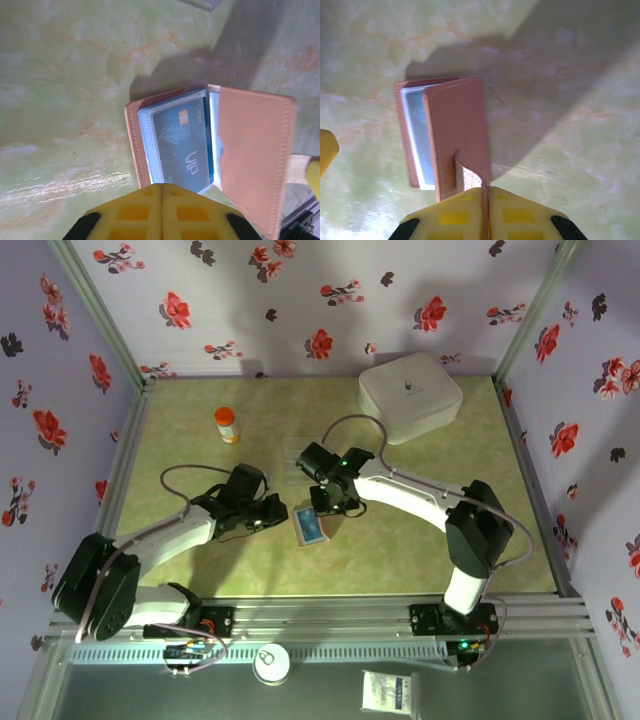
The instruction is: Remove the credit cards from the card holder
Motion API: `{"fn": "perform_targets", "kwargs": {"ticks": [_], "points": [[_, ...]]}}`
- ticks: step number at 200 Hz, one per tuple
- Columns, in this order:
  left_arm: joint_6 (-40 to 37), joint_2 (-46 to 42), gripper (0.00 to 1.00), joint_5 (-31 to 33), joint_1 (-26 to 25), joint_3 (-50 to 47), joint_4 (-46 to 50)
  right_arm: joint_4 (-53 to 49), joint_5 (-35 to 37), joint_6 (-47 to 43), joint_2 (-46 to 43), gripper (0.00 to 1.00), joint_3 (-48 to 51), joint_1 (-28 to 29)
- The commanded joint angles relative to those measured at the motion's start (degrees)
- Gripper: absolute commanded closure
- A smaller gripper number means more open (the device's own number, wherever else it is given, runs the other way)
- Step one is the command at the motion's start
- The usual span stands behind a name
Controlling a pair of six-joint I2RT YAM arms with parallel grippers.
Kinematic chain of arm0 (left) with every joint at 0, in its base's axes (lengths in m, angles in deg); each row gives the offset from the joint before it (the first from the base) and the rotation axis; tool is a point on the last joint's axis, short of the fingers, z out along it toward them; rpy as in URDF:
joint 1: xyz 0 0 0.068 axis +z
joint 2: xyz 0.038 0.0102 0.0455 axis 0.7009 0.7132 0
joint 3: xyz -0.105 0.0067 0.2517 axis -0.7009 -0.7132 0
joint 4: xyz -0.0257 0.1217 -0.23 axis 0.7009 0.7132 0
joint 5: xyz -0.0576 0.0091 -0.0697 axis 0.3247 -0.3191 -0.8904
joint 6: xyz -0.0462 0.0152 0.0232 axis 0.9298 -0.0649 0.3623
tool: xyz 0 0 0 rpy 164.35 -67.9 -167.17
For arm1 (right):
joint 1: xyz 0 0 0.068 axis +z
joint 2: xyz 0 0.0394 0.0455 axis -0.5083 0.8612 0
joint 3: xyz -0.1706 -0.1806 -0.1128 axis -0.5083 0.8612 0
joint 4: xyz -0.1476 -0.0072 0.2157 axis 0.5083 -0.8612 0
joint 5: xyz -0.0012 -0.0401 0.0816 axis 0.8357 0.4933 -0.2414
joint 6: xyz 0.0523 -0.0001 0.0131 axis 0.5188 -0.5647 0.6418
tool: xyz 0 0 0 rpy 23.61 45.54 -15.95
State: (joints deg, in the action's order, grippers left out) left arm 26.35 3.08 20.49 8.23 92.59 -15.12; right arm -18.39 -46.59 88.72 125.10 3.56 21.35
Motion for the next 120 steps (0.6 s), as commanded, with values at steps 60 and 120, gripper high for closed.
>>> {"fn": "perform_targets", "kwargs": {"ticks": [60, 120], "points": [[2.4, 10.1, 1.00, -1.2, -4.0, 3.0, -4.9, -0.1, 3.0, -2.7, -4.2, 0.90, 9.0, -5.0], [1.8, 11.7, 1.00, 1.1, -4.3, 3.1, -2.7, 3.8, 2.0, -3.2, -2.7, 0.91, 12.9, -6.4]]}}
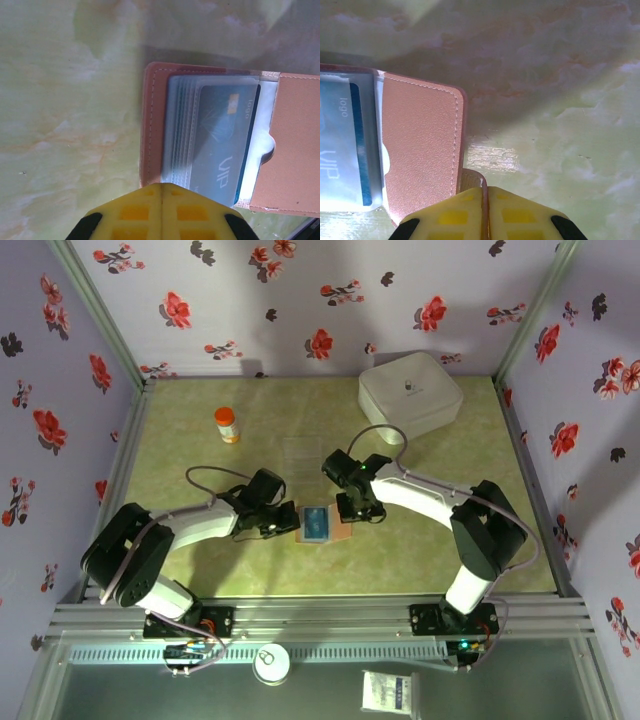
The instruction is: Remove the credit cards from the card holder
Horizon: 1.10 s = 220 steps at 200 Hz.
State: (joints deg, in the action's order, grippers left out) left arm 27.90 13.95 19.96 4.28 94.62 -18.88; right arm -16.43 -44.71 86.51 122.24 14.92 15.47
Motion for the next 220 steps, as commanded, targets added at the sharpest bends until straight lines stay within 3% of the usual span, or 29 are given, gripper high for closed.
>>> {"fn": "perform_targets", "kwargs": {"ticks": [1, 85, 153, 220], "points": [[0.3, 0.9, 1.00, 1.6, -0.3, 1.0, 1.1, 1.9, 0.1, -1.0, 0.3, 0.91, 1.5, -0.6], [-0.5, -1.2, 1.00, 3.4, 0.7, -0.4, 4.8, 7.2, -5.7, -1.2, 4.7, 0.91, 0.5, 0.3], [-1.5, -8.9, 1.00, 5.3, 3.8, -4.6, 9.5, 7.5, -6.0, 0.0, 7.7, 0.91, -1.8, 2.8], [-2.3, -7.4, 1.00, 3.3, 4.5, -5.7, 8.0, 8.4, -6.0, -0.2, 7.6, 0.91, -0.5, 2.8]]}}
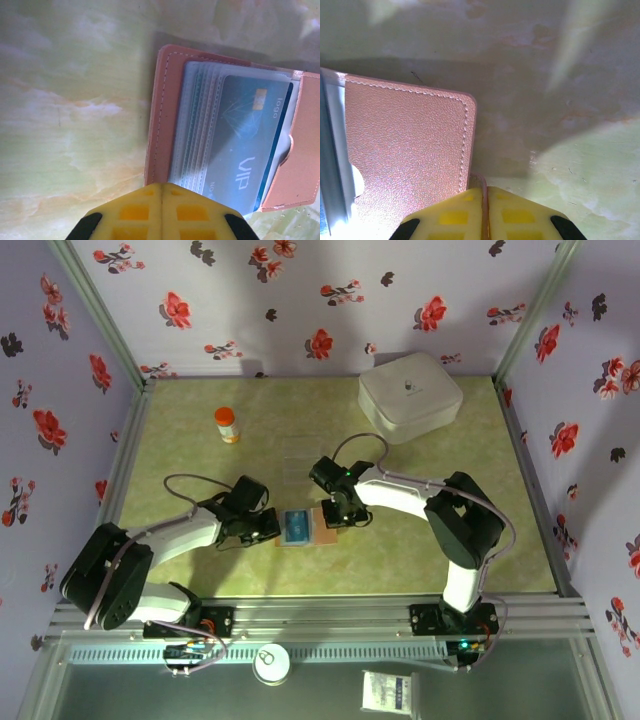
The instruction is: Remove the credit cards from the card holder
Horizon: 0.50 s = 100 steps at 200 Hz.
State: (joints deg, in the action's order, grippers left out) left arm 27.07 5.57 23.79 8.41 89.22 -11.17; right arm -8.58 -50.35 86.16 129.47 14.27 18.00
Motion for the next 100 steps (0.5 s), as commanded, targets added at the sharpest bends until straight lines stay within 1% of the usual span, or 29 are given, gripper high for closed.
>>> {"fn": "perform_targets", "kwargs": {"ticks": [1, 39, 100], "points": [[-1.5, 1.0, 1.00, -0.5, 0.3, -0.3, 0.3, 0.6, -0.4, 0.2, 0.4, 0.91, 0.1, 0.2], [-1.7, 3.2, 1.00, -0.8, 0.5, -0.4, 0.1, 0.0, 0.6, -0.2, 0.2, 0.90, 0.5, 0.2], [-1.4, 4.4, 1.00, -0.7, 1.9, -2.1, 1.1, -2.7, 5.5, 0.9, -1.1, 0.90, 2.8, -1.0]]}}
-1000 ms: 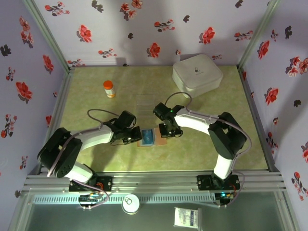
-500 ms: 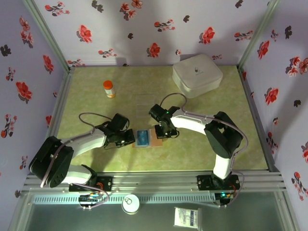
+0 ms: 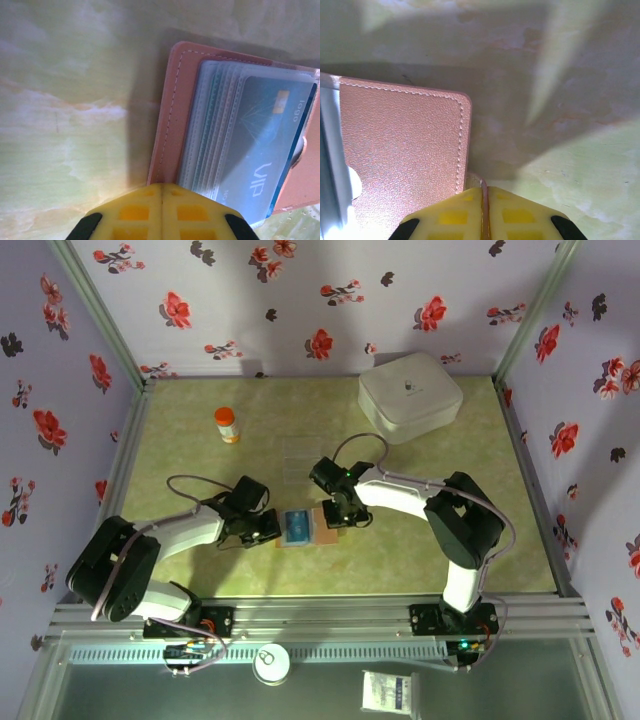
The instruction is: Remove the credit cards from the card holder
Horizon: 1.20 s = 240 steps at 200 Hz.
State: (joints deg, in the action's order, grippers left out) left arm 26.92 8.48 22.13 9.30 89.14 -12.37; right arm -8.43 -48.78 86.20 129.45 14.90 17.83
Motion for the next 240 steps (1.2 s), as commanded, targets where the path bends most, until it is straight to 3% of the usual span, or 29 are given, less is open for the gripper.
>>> {"fn": "perform_targets", "kwargs": {"ticks": [1, 48, 154, 203, 240], "points": [[-1.2, 1.5, 1.00, 0.9, 1.0, -2.0, 2.3, -2.9, 3.9, 0.9, -1.1, 0.90, 2.2, -0.9], [-1.4, 2.3, 1.00, 0.7, 1.5, -2.0, 2.6, -1.5, 3.7, 0.8, -0.2, 0.88, 3.9, -1.1], [-1.3, 1.8, 1.00, 0.7, 1.5, -1.7, 3.2, -6.3, 8.9, 0.3, -3.5, 0.61, 4.0, -2.0], [-1.4, 1.9, 1.00, 0.2, 1.5, -1.6, 3.0, -5.0, 7.6, 0.1, -1.0, 0.58, 4.4, -2.3], [-1.4, 1.9, 1.00, 0.0, 1.5, -1.6, 3.1, -4.5, 7.4, -0.2, 1.3, 0.62, 4.7, -2.3]]}}
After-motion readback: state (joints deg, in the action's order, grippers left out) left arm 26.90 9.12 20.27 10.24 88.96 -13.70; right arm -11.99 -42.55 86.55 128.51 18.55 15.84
